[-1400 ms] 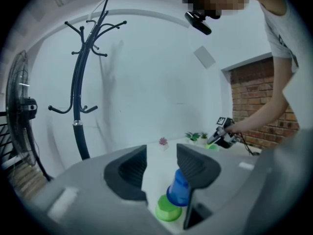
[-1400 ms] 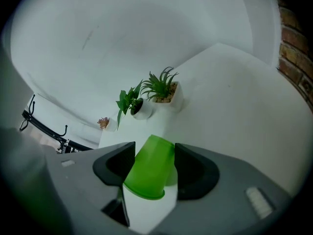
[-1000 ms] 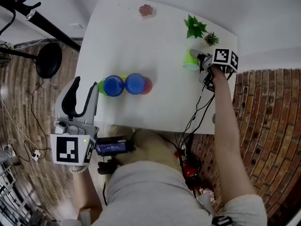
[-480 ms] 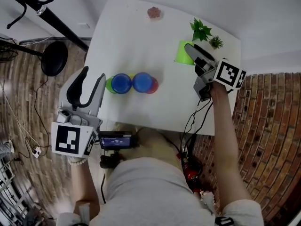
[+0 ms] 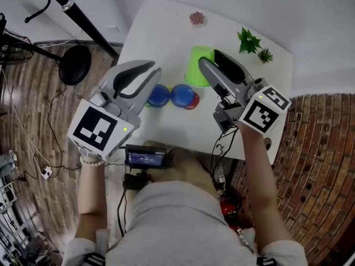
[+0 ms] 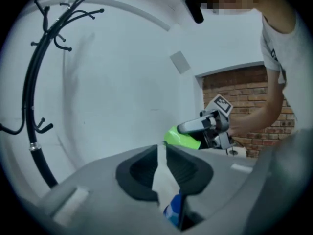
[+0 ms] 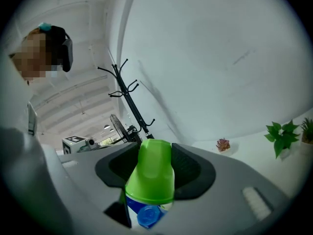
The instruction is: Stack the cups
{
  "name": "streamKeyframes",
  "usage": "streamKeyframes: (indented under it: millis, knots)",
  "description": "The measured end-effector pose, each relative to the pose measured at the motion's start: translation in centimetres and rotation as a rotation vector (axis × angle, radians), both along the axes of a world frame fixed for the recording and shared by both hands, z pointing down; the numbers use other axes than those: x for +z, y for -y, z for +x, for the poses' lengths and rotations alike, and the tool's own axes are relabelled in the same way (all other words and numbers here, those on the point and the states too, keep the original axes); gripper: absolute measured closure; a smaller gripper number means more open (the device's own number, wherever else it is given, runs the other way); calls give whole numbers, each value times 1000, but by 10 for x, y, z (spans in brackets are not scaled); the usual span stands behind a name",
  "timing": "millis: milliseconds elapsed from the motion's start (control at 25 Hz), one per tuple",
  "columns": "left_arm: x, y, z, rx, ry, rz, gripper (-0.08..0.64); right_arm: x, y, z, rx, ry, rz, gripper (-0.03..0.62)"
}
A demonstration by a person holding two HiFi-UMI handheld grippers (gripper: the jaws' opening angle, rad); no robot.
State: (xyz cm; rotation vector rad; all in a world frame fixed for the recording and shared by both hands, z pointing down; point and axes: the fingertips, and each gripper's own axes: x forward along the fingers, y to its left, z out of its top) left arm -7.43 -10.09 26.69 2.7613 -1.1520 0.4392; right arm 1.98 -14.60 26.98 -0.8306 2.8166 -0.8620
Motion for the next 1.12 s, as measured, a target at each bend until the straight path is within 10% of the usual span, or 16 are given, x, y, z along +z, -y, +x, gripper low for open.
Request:
streamKeyframes:
  millis: [1120]
  knots:
    - [25,-6,17,121,165,130,563,16,-58,-54,-65,-180,300,377]
